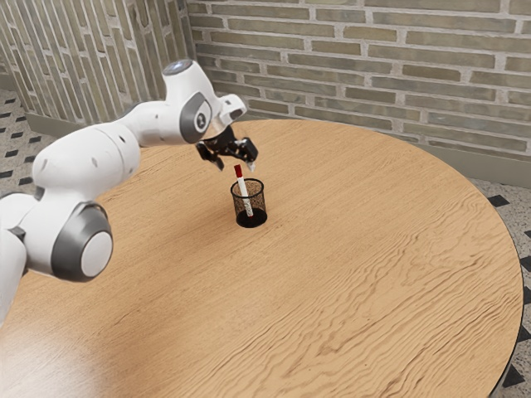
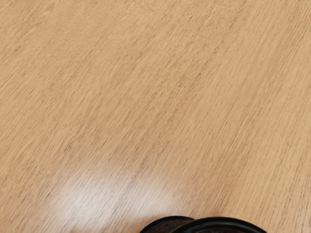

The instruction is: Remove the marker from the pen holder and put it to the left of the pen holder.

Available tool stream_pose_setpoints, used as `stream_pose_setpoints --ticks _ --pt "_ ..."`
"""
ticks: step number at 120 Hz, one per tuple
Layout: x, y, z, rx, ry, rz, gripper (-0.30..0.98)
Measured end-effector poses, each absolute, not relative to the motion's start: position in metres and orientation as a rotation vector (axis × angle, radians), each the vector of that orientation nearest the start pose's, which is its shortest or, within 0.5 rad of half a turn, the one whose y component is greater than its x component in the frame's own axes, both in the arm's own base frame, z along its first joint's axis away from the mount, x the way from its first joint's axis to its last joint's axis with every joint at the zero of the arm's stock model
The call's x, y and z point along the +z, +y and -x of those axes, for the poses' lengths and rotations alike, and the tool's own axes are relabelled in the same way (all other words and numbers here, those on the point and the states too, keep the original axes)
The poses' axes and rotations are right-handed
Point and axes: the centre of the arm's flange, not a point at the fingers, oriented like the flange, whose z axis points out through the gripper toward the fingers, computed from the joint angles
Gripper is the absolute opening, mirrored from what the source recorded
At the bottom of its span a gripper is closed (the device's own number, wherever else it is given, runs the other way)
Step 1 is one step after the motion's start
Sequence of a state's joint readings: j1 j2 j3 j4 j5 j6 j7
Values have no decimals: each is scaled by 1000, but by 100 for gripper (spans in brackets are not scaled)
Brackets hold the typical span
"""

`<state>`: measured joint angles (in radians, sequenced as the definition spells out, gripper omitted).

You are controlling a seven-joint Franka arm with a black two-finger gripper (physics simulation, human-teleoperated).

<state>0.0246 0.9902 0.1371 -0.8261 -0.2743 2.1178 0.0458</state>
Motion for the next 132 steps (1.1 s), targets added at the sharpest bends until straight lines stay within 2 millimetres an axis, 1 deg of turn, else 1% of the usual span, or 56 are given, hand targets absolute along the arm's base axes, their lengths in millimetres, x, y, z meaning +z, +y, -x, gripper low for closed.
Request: stream_pose_setpoints --ticks 12,36,48,64,80,98,118,132 --pt "348 68 -819 -579 -180 3196 67" --pt "350 70 -822 -656 -108 3182 50" --pt "348 59 -825 -699 -72 3209 45" --pt "340 58 -824 -709 -41 3217 42" --pt "334 63 -821 -698 -28 3220 41" --pt "338 68 -815 -685 -15 3220 41" --pt "336 69 -812 -673 -2 3228 40" --pt "337 69 -811 -681 3 3235 33"
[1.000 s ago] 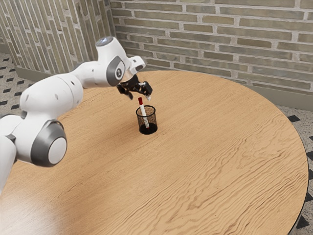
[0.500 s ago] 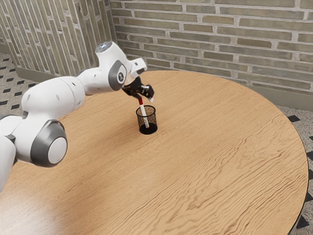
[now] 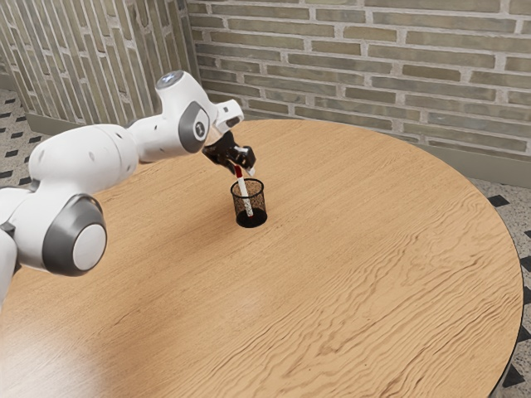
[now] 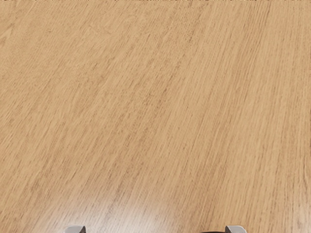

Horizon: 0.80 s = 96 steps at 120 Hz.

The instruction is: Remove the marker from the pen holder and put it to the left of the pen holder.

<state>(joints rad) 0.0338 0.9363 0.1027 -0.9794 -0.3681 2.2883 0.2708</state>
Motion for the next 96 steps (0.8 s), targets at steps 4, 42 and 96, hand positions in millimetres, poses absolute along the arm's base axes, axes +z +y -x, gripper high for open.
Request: stream_pose_setpoints --ticks 4,42,96 --pt "338 69 -811 -684 5 3235 30" --pt "336 73 -805 -668 -3 3256 16" --pt "331 78 -803 -657 11 3259 6"
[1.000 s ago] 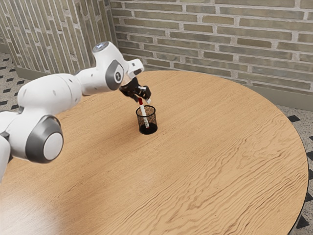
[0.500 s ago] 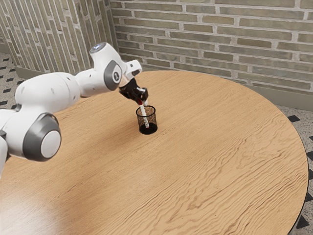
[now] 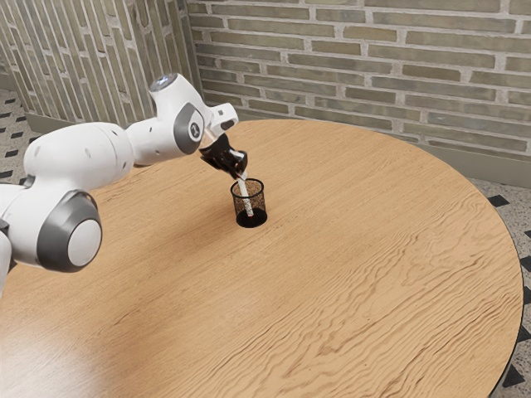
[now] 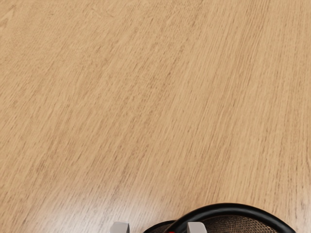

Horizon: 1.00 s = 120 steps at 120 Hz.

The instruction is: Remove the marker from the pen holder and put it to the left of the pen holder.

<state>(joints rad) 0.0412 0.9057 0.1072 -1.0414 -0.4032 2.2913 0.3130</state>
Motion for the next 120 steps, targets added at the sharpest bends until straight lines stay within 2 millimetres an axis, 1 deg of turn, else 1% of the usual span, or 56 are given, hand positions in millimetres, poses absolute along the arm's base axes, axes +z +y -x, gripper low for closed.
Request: stream_pose_setpoints --ticks 22,40,60,68,72,88,97,103,108,112,120 --pt "332 78 -804 -669 13 3250 -2" --pt "334 78 -804 -676 9 3240 -6" --pt "352 76 -805 -717 10 3225 -9" --pt "364 75 -805 -741 10 3215 -9" --pt "375 74 -805 -761 14 3206 -9" --pt "428 68 -801 -850 39 3161 -10" --pt "461 64 -796 -901 59 3130 -10" --pt "478 64 -791 -922 63 3116 -10" --pt "487 65 -785 -921 60 3112 -10" --pt "491 66 -779 -909 55 3113 -10" --pt "490 71 -768 -861 39 3123 -10"
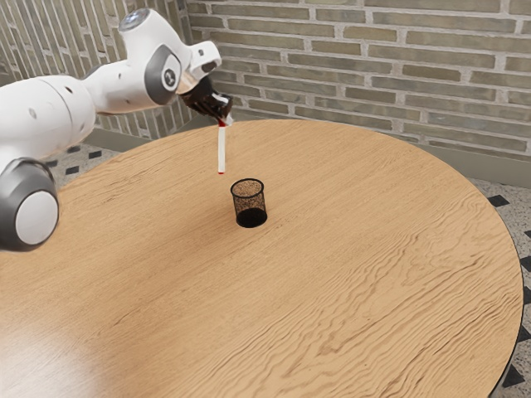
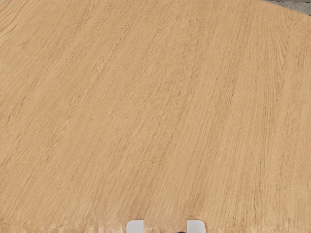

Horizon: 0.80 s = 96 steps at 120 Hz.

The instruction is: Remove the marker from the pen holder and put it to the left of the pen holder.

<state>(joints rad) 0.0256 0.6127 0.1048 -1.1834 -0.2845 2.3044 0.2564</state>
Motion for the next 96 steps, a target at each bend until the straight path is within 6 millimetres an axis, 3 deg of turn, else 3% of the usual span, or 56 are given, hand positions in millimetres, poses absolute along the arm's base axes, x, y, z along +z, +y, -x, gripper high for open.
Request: stream_pose_setpoints --ticks 16,47,96 --pt "479 98 -749 -731 -28 3134 -10" --pt "423 146 -726 -420 -127 3176 -10" --pt "342 170 -712 -64 -8 3129 -9"
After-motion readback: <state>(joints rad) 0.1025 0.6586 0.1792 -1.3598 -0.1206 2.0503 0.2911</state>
